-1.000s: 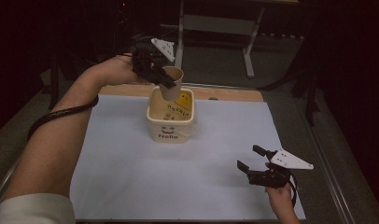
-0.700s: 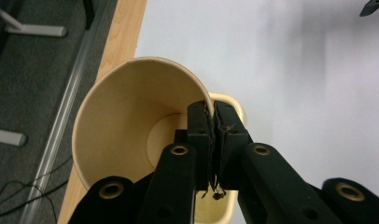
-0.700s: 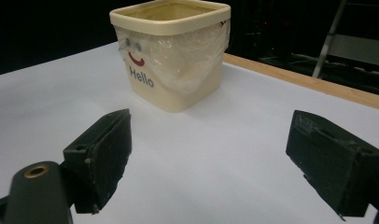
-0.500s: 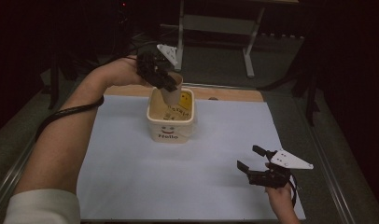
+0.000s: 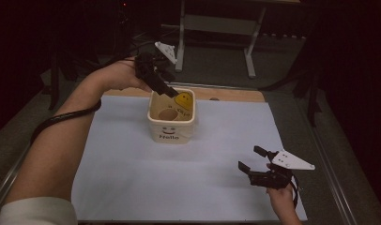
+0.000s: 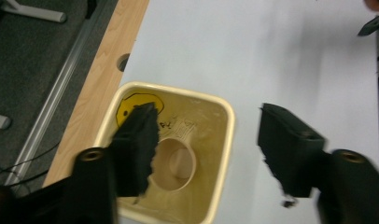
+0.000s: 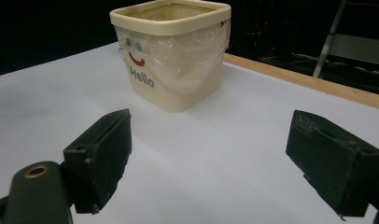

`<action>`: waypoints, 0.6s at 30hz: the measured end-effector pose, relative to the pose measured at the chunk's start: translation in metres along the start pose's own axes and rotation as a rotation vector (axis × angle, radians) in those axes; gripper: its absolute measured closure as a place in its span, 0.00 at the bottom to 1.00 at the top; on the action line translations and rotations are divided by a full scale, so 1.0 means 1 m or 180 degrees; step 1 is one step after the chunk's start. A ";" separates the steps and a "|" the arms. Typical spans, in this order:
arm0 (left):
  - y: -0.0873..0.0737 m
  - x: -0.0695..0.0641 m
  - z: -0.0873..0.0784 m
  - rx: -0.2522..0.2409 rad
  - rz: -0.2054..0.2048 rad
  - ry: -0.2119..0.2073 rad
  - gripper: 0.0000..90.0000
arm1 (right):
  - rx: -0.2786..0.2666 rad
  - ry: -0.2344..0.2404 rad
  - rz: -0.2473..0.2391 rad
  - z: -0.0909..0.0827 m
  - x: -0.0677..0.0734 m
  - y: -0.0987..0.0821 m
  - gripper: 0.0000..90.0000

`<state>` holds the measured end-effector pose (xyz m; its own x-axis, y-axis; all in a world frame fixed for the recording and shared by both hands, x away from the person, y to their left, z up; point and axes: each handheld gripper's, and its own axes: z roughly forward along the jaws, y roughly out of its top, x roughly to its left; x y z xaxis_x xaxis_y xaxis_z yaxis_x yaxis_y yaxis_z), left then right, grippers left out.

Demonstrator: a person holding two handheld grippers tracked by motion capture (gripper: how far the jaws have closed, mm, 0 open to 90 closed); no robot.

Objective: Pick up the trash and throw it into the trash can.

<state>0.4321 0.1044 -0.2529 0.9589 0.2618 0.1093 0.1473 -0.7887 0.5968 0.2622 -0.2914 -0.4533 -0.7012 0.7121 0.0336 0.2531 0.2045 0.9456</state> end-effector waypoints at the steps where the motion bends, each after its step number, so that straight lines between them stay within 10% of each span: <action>1: -0.001 -0.001 -0.001 -0.0003 -0.0034 0.0030 0.38 | -0.0003 0.0000 -0.0007 0.000 0.000 0.000 0.16; 18: -0.044 -0.021 -0.004 -0.0114 -0.0292 0.0018 0.09 | 0.0000 0.0015 -0.0009 0.001 0.002 0.001 0.16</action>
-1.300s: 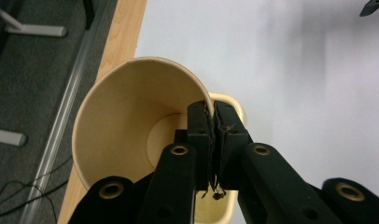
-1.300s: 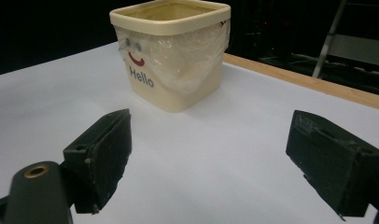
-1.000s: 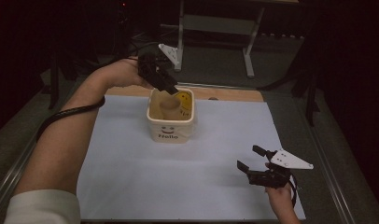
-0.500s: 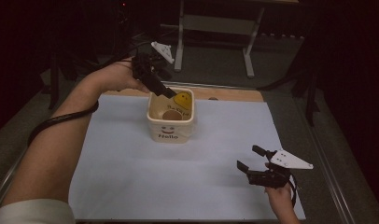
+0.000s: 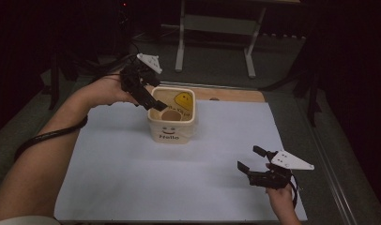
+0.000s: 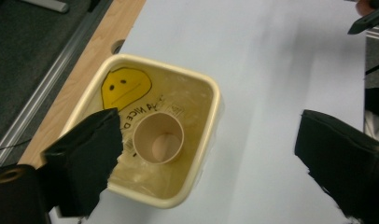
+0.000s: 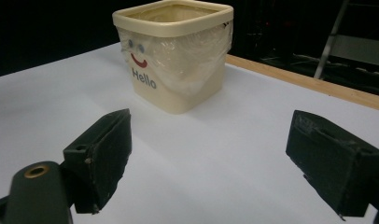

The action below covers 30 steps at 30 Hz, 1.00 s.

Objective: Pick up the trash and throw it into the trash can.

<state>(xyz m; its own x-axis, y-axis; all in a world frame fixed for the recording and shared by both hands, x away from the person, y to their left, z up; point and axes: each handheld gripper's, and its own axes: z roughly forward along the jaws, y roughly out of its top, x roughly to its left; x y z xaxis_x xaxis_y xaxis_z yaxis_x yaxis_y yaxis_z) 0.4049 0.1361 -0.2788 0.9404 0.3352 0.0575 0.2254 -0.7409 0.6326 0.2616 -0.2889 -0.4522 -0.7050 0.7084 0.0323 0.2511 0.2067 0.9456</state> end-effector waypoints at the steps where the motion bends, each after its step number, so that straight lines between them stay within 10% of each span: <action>1: -0.005 -0.002 0.001 0.0006 0.0058 0.0012 0.05 | 0.0002 -0.0005 -0.0010 0.000 0.000 0.000 0.16; 30: -0.105 -0.060 0.032 -0.0287 -0.0209 -0.0263 0.01 | 0.0028 0.0000 0.0007 0.002 0.001 -0.002 0.16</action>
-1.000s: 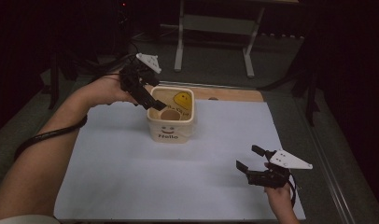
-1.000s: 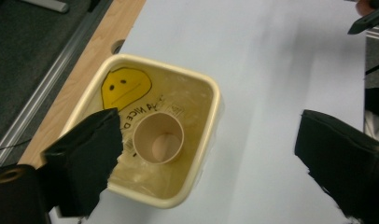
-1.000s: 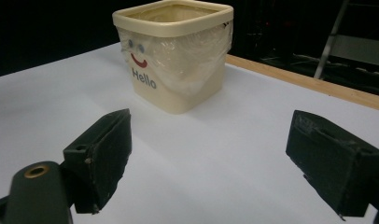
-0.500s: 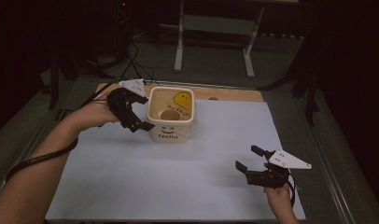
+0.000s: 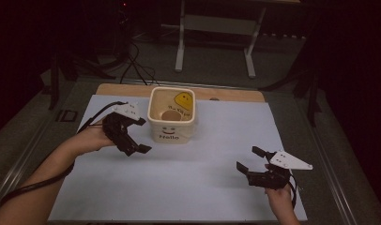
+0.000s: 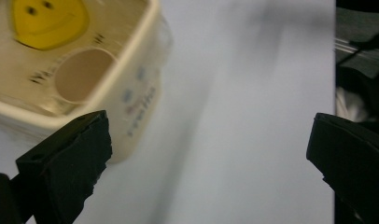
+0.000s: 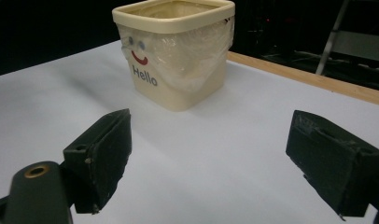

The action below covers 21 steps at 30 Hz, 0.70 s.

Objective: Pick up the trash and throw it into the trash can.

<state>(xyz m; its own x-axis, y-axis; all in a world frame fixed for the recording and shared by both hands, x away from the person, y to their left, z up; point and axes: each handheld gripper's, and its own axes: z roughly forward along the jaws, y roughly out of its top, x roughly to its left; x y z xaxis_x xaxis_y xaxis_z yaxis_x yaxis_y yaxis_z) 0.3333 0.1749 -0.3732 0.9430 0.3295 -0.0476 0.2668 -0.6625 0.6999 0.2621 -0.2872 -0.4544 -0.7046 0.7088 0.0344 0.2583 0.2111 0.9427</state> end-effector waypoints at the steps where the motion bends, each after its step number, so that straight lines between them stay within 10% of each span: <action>1: -0.003 -0.004 0.001 0.0007 0.0034 0.0009 0.01 | 0.0005 0.0003 0.0002 0.000 0.000 0.000 0.16; 21: -0.051 -0.040 0.021 -0.0201 -0.0153 -0.0249 0.01 | 0.0022 0.0005 -0.0023 0.001 0.001 0.000 0.16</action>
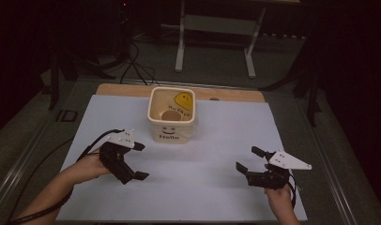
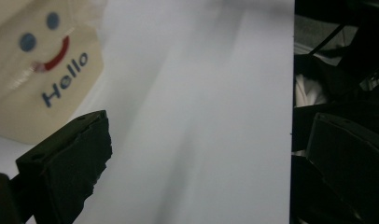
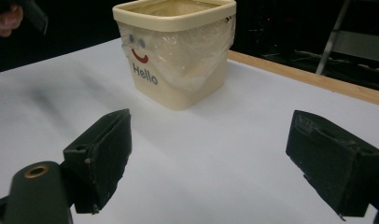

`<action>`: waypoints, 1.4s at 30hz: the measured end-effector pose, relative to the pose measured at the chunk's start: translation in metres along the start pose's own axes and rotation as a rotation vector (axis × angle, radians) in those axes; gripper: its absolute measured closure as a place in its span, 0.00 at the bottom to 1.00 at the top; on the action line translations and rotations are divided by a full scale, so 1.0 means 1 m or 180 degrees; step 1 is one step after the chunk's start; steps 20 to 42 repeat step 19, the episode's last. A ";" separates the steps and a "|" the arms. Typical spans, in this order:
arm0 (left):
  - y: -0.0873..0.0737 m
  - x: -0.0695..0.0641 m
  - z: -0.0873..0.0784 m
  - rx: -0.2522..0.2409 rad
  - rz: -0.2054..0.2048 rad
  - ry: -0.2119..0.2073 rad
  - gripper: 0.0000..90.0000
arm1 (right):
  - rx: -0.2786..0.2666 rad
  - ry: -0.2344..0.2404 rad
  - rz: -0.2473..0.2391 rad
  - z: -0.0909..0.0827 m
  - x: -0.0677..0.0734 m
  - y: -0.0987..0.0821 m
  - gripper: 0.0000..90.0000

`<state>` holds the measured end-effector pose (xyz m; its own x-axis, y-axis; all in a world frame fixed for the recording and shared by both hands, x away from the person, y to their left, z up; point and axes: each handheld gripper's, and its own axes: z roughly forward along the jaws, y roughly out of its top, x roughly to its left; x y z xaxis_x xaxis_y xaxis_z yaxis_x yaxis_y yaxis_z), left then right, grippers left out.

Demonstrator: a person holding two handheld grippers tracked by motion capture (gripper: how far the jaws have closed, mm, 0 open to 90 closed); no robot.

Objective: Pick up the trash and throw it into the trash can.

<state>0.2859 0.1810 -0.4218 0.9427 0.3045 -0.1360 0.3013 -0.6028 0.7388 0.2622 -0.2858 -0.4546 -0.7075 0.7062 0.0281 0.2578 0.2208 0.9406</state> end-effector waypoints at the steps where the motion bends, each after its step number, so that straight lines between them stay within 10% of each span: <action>1: -0.002 -0.001 0.000 -0.0009 -0.0008 -0.0003 0.01 | -0.0008 -0.0001 0.0004 0.000 0.000 0.000 0.16; 15: -0.033 -0.012 0.019 -0.0039 -0.0104 -0.0040 0.01 | 0.0023 -0.0005 -0.0001 0.001 0.000 0.000 0.16; 42: -0.034 -0.012 0.019 -0.0054 -0.0120 -0.0048 0.01 | 0.0021 -0.0008 -0.0005 0.000 0.000 -0.001 0.16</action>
